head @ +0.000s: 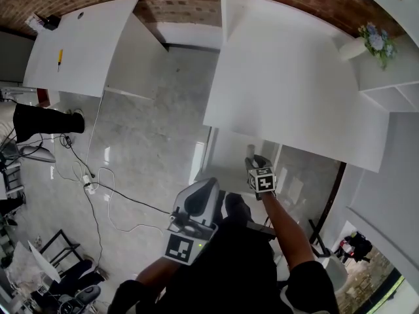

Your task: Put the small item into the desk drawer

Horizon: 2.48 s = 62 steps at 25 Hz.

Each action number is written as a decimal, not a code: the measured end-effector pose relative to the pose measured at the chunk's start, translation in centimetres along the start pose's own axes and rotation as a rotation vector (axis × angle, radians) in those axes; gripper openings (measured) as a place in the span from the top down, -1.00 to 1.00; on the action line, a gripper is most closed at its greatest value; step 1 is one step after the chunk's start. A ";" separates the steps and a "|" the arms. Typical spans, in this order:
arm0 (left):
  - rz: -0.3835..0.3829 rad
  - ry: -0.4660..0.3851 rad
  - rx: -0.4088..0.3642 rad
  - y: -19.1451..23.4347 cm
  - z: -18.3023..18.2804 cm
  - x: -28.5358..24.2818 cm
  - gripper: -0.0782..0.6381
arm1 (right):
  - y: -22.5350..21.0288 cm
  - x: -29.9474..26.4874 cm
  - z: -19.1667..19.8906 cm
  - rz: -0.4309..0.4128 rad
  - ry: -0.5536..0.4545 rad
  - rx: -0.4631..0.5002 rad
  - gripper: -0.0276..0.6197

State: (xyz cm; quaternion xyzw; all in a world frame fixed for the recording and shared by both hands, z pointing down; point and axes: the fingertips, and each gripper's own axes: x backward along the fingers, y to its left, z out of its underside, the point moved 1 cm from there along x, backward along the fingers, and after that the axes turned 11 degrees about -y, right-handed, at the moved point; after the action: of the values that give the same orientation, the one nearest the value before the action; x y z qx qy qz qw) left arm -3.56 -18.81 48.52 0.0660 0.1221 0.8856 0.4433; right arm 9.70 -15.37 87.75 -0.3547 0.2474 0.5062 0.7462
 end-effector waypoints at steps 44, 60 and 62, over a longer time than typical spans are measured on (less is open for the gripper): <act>-0.016 0.104 0.044 2.4 4.7 -1.3 0.72 | -4.8 -9.5 9.9 0.085 0.327 -0.126 0.42; 0.016 0.040 0.057 0.7 2.2 -0.2 0.72 | -2.4 -4.3 5.5 0.091 0.243 -0.119 0.32; 0.023 0.022 0.059 0.1 1.5 0.0 0.72 | -2.0 -2.8 4.1 0.089 0.210 -0.098 0.34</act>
State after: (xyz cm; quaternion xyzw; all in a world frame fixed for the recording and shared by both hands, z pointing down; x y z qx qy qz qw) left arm -3.32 -18.67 49.96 0.0708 0.1524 0.8874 0.4293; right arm 10.64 -14.24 92.92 -0.4305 0.3146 0.5105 0.6746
